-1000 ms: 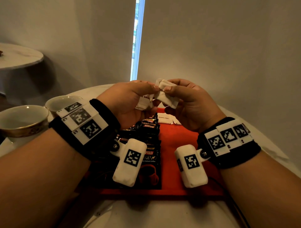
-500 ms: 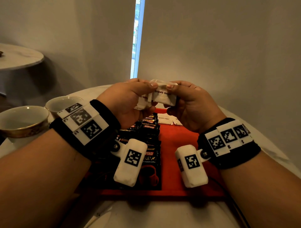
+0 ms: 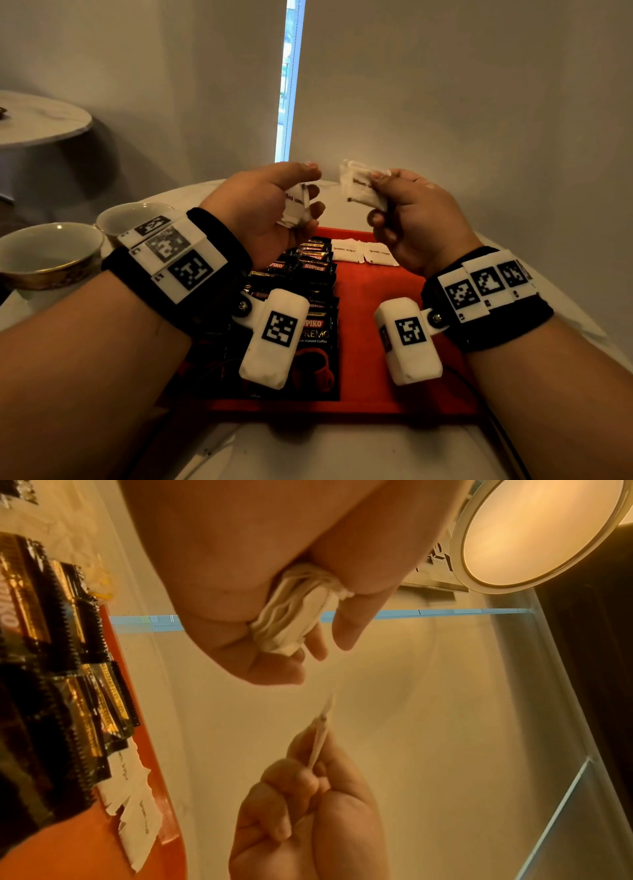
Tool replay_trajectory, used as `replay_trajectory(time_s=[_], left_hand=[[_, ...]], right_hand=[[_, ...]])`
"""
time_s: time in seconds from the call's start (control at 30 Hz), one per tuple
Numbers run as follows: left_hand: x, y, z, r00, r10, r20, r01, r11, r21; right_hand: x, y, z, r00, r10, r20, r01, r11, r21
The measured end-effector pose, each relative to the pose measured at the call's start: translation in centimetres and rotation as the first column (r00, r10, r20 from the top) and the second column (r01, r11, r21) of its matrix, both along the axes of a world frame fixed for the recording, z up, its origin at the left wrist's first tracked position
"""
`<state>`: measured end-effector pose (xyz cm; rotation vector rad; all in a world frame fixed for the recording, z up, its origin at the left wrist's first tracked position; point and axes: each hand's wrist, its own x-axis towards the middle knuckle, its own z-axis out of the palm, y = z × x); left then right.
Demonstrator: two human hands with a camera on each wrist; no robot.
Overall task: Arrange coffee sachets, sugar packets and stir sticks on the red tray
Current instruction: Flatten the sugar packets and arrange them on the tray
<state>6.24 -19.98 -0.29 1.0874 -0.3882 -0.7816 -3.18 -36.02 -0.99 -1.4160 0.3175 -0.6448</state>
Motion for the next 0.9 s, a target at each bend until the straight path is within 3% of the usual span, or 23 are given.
replay_trajectory(time_s=[0.1, 0.27, 0.47, 0.9], left_hand=[[0.2, 0.1, 0.0, 0.999, 0.025, -0.029, -0.026, 1.0, -0.011], [0.2, 0.1, 0.0, 0.999, 0.02, -0.035, -0.021, 0.999, -0.033], [0.0, 0.2, 0.1, 0.999, 0.026, -0.025, -0.027, 0.999, -0.045], [-0.4, 0.2, 0.1, 1.0, 0.006, -0.02, -0.007, 0.999, -0.043]], right_hand=[[0.3, -2.0, -0.9, 0.993, -0.111, -0.025, 0.113, 0.985, 0.133], [1.2, -4.8, -3.7, 0.961, -0.156, -0.227, 0.205, 0.956, 0.209], [0.9, -4.8, -5.7, 0.915, -0.063, -0.398, 0.148, 0.971, 0.187], [0.8, -4.7, -6.0, 0.87, 0.01, -0.493, 0.04, 0.995, 0.091]])
